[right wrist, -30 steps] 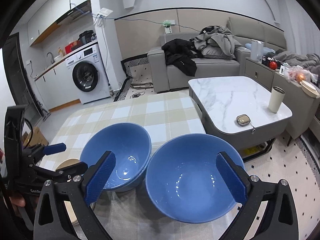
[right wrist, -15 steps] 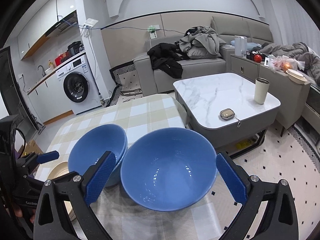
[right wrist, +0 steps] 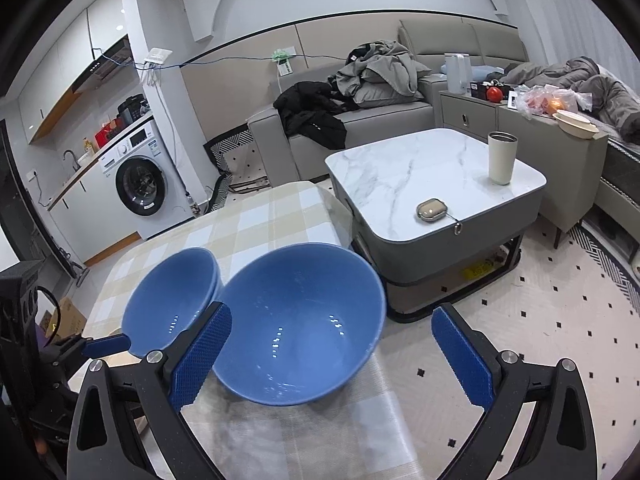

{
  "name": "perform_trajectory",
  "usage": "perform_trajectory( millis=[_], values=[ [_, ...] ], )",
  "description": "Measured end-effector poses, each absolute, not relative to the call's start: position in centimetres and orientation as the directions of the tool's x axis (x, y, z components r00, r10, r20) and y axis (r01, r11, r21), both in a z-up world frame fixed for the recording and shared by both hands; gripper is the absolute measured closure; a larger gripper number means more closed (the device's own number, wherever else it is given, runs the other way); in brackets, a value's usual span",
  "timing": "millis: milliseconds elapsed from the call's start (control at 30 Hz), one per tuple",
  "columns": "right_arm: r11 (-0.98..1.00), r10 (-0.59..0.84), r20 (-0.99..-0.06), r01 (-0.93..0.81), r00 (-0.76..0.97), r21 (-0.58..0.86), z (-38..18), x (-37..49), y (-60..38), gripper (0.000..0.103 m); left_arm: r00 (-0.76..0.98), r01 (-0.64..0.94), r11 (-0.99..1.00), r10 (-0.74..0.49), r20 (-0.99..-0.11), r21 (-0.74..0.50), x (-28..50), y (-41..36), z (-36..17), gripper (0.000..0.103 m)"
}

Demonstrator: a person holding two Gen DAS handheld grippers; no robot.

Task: Organize plates and bowls
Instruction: 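Move both grippers toward the nested blue bowls beside the other blue bowl, then close the left gripper on the nested bowls' rim while the right gripper grips it too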

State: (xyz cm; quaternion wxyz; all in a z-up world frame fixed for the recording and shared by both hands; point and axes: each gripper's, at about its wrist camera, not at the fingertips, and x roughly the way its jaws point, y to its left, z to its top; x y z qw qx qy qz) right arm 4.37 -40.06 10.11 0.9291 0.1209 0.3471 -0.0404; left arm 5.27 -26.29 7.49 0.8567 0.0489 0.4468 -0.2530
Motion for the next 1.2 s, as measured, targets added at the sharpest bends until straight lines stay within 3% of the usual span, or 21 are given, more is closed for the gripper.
perform_trajectory(
  millis=[100, 167, 233, 333, 433, 733, 967, 1200],
  values=[
    [0.965, 0.000, -0.660, 0.174, 0.751, 0.197, 9.8, 4.2, -40.8, 0.001, 0.450, 0.493, 0.850, -0.432, -0.781, -0.185, 5.1, -26.9, 7.7, 0.003],
    [0.959, 0.000, -0.669, 0.189, 0.744, 0.210, 9.4, 4.3, -41.5, 0.002, 0.409, 0.515, 0.826, -0.470, -0.782, -0.228, 5.1, -27.4, 7.7, 0.010],
    [0.956, 0.010, -0.677, 0.193, 0.736, 0.223, 8.9, 4.4, -42.1, 0.006, 0.369, 0.514, 0.815, -0.490, -0.789, -0.266, 5.4, -27.8, 7.6, 0.027],
    [0.950, 0.032, -0.683, 0.190, 0.729, 0.247, 8.4, 4.7, -42.6, 0.020, 0.338, 0.489, 0.814, -0.509, -0.792, -0.314, 6.0, -28.2, 7.1, 0.034],
    [0.948, 0.042, -0.689, 0.190, 0.724, 0.257, 7.9, 4.8, -42.9, 0.021, 0.323, 0.463, 0.818, -0.515, -0.794, -0.343, 6.3, -28.6, 6.4, 0.041],
    [0.931, 0.100, -0.695, 0.179, 0.712, 0.317, 6.1, 5.4, -43.5, 0.045, 0.336, 0.403, 0.843, -0.499, -0.798, -0.357, 7.6, -30.7, 4.7, 0.041],
    [0.929, 0.120, -0.701, 0.170, 0.703, 0.330, 5.1, 6.1, -43.0, 0.051, 0.371, 0.379, 0.864, -0.469, -0.801, -0.331, 8.6, -31.8, 4.1, 0.041],
    [0.922, 0.139, -0.702, 0.167, 0.698, 0.349, 4.3, 6.7, -42.8, 0.064, 0.392, 0.382, 0.875, -0.446, -0.805, -0.298, 9.5, -32.7, 3.9, 0.054]
  ],
)
